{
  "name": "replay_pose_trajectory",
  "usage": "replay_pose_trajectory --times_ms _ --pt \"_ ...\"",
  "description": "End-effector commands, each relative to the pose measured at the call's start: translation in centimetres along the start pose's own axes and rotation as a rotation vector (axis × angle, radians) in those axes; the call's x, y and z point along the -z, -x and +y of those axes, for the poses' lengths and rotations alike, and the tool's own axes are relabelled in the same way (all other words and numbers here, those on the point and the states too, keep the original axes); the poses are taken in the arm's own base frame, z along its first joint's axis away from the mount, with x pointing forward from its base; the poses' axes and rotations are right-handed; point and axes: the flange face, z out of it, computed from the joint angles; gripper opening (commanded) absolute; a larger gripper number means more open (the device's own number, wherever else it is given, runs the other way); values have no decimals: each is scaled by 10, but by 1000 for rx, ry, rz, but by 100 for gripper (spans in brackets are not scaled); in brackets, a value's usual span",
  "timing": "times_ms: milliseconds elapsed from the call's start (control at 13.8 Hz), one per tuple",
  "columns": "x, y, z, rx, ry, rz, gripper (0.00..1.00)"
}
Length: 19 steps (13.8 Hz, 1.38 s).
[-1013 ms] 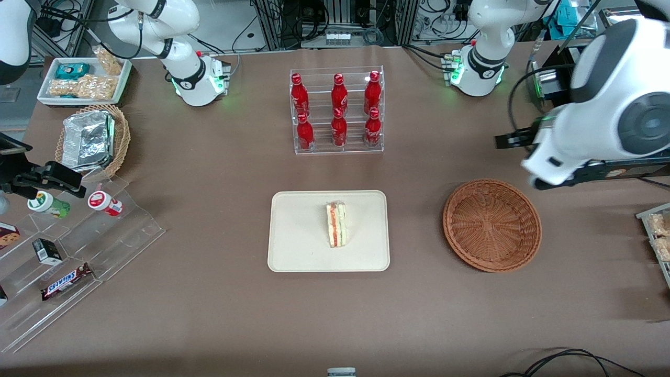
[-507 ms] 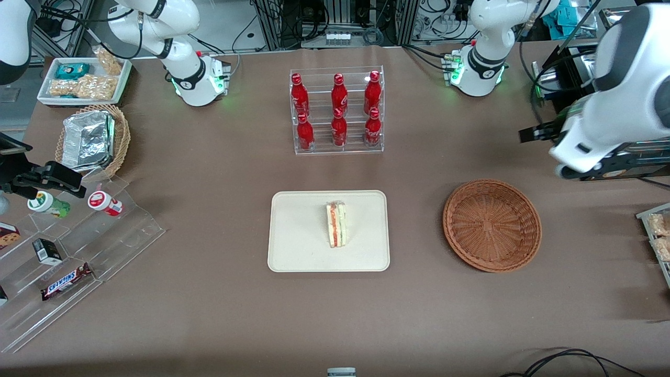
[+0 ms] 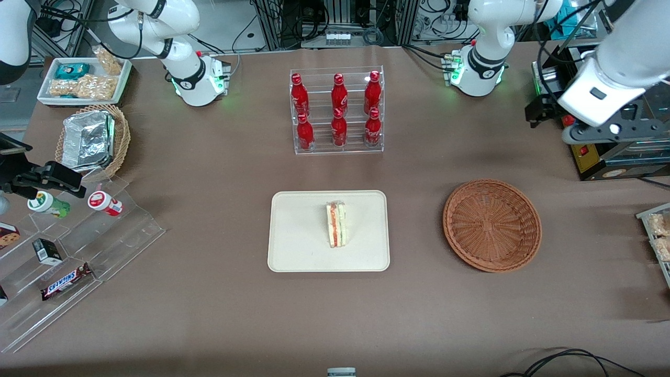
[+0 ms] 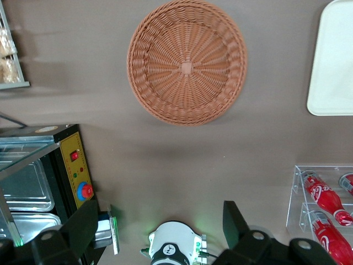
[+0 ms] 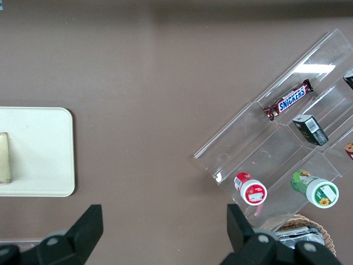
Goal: Place sandwich from basket to tray
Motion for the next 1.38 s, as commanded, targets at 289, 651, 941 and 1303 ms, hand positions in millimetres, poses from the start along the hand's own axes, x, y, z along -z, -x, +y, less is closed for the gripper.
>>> replay_pose_trajectory --times_ms 289,651,941,1303 --pt "6 31 -21 20 68 -115 100" --pt "7 19 -50 87 71 -35 100" --pt "3 7 -71 126 89 2 100" --pt "1 1 -95 172 119 8 100"
